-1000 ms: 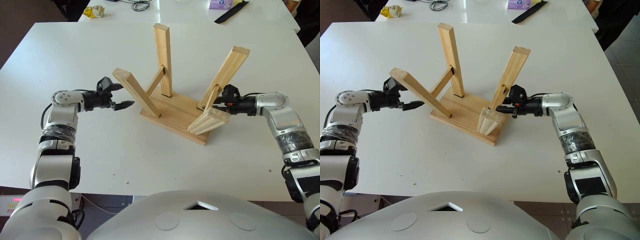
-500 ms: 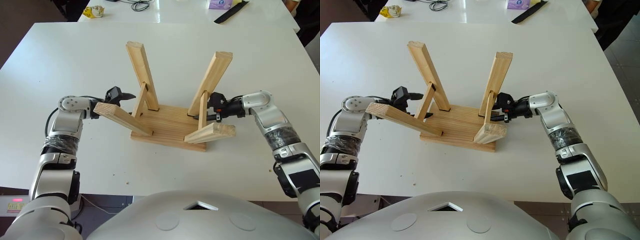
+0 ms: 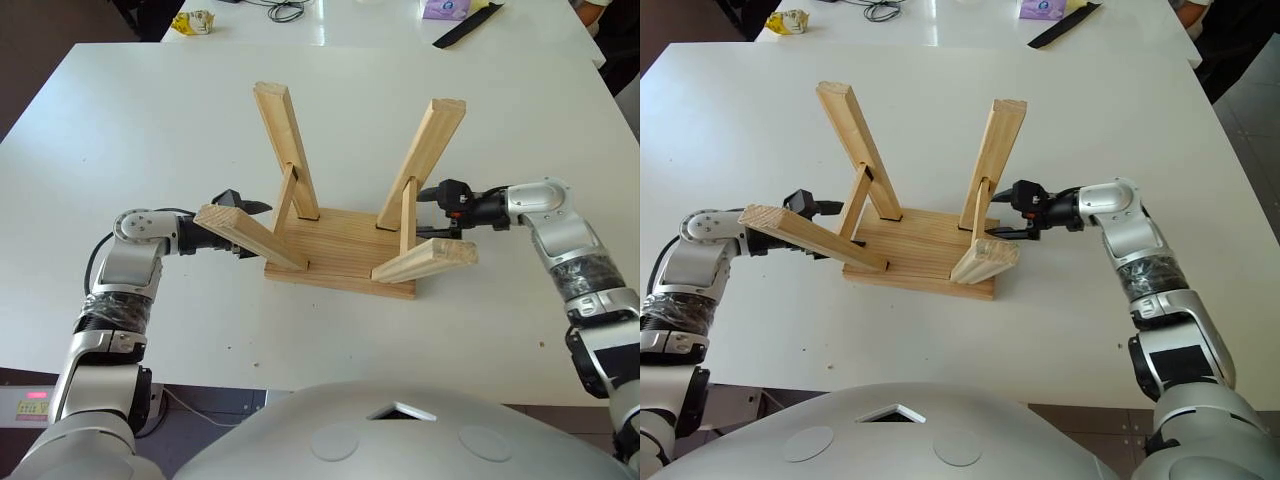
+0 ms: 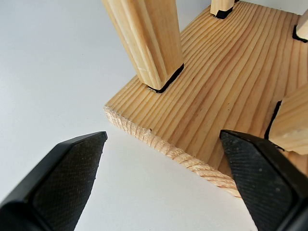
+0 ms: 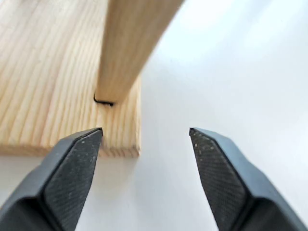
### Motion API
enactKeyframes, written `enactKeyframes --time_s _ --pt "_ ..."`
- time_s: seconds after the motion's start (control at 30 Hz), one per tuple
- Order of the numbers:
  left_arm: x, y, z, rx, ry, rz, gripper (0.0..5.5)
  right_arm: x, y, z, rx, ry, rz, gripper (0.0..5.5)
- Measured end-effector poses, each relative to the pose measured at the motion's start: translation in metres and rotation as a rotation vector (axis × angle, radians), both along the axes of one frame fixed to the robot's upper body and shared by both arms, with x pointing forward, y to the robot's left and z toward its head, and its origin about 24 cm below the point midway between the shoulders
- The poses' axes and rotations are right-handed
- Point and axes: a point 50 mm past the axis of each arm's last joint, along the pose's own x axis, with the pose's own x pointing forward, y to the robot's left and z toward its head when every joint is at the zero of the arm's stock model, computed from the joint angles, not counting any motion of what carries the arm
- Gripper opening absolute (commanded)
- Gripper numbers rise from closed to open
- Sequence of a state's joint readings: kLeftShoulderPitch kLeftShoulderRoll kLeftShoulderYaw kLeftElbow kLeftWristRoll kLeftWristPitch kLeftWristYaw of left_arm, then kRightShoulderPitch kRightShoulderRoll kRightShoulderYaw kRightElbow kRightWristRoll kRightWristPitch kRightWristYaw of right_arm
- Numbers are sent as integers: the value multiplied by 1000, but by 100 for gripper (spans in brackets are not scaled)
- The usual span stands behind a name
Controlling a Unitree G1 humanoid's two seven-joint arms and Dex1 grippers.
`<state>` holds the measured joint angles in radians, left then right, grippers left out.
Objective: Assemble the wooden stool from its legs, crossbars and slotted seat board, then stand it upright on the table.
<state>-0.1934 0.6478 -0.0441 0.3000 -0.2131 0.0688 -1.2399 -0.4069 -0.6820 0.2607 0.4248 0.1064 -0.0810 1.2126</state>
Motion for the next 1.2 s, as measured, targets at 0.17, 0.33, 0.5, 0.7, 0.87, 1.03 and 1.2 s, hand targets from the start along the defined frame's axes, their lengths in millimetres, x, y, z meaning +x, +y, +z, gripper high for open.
enactKeyframes --time_s 0.17,0.33,0.5,0.7,0.87,1.03,1.2 --pt "-11 -3 -1 -10 2 12 438 -11 -15 8 22 7 -82 333" --pt "-29 -6 -3 -26 13 2 438 -40 -43 21 22 2 -199 333" --pt "-45 5 -2 -17 33 37 438 -82 -54 9 -12 100 -248 288" --pt "-62 2 -4 -35 75 47 438 -102 -45 4 -19 120 -251 225" --pt "-69 -5 -2 -83 135 79 438 -111 -38 -1 -18 132 -244 206" --pt "-76 -5 -1 -100 164 100 438 -118 -32 -6 -4 134 -257 136" --pt "-85 -8 3 -129 222 67 382 -123 -31 -12 -10 136 -288 66"
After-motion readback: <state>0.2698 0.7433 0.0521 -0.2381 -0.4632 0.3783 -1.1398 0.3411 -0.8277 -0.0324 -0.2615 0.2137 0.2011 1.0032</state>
